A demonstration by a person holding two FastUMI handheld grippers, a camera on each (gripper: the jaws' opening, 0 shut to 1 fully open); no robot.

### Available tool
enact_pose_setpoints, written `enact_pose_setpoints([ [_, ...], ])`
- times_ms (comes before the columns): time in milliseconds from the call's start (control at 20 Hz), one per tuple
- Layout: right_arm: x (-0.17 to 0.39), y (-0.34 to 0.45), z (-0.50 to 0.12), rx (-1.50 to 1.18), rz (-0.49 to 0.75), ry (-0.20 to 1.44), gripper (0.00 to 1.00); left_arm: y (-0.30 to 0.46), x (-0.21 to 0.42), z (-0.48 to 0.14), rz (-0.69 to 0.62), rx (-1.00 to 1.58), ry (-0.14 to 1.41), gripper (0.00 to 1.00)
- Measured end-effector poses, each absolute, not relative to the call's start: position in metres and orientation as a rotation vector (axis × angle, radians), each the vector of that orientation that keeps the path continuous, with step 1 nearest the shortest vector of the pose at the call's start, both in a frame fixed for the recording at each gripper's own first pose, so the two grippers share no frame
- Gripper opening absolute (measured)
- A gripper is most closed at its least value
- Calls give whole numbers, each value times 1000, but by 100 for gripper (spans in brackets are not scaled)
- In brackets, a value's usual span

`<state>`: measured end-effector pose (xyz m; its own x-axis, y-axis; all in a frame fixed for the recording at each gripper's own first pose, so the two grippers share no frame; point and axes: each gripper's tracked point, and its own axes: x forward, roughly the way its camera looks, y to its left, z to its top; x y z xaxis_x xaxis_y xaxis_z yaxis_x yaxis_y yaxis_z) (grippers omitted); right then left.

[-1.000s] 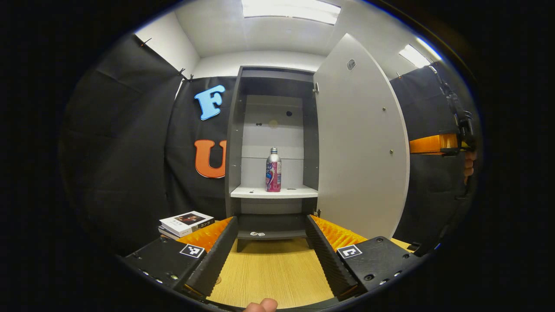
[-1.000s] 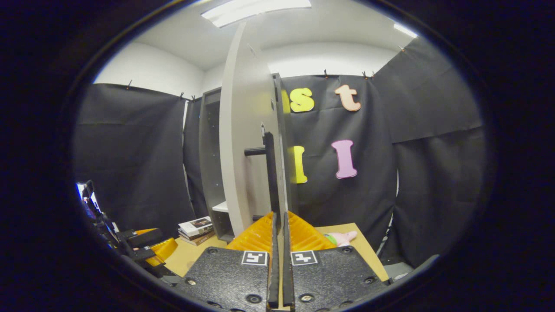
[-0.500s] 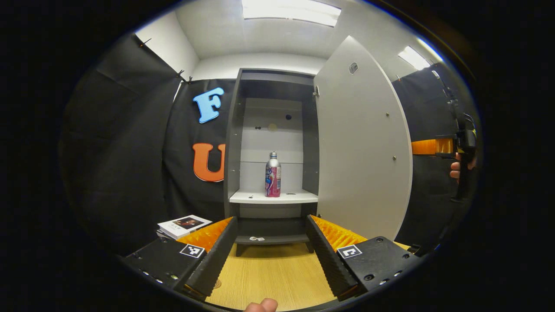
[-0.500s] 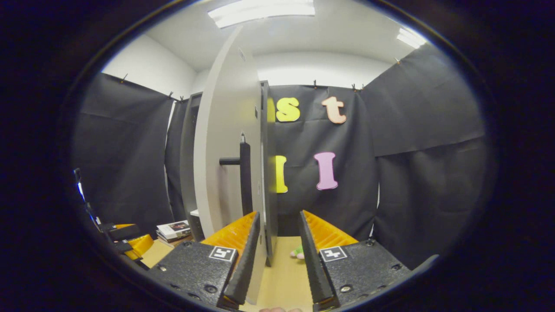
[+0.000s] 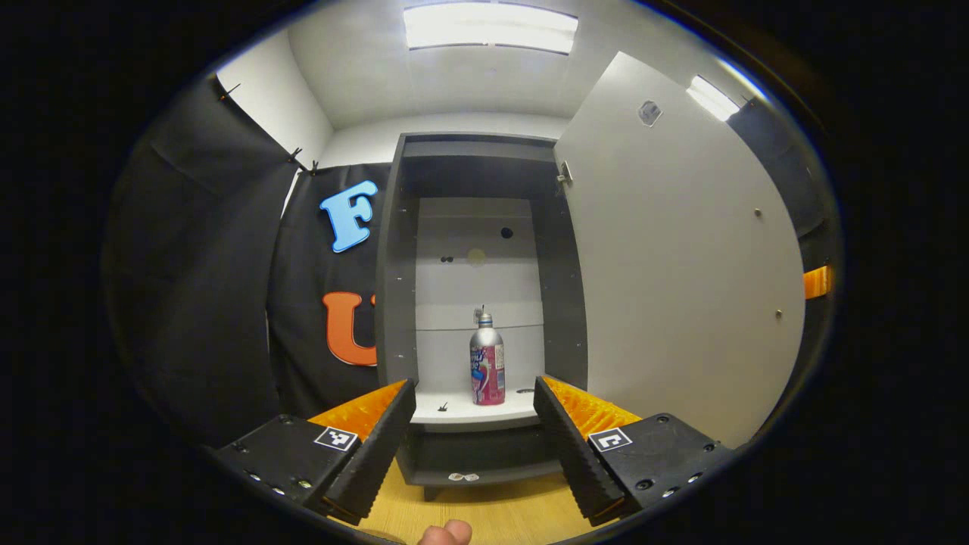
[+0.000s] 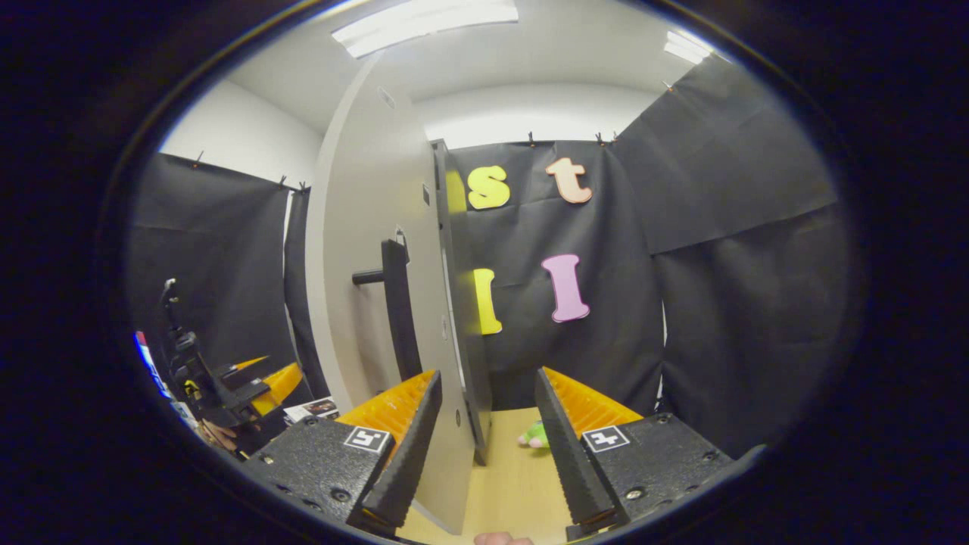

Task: Open the cabinet door with the right hand, grasp the bottle in the cabinet with the left hand and place it on the coaster, then close the cabinet door with the right hand.

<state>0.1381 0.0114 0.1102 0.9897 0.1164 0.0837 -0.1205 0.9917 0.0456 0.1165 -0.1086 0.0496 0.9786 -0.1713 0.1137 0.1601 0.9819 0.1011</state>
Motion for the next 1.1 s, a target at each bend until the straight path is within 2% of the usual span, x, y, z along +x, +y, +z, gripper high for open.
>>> enact_pose_setpoints([
  [250, 143, 9, 107, 30, 90, -69, 78, -128, 226, 51, -195, 56, -122, 95],
  [500, 150, 6, 98, 55, 71, -29, 78, -142, 305, 12, -209, 52, -47, 95],
  [850, 157, 4, 102, 68, 48, -47, 77, -140, 376, 3, -165, 33, -48, 95],
  [1100, 165, 1, 101, 68, 41, -37, 78, -144, 391, -7, -159, 42, -33, 95],
])
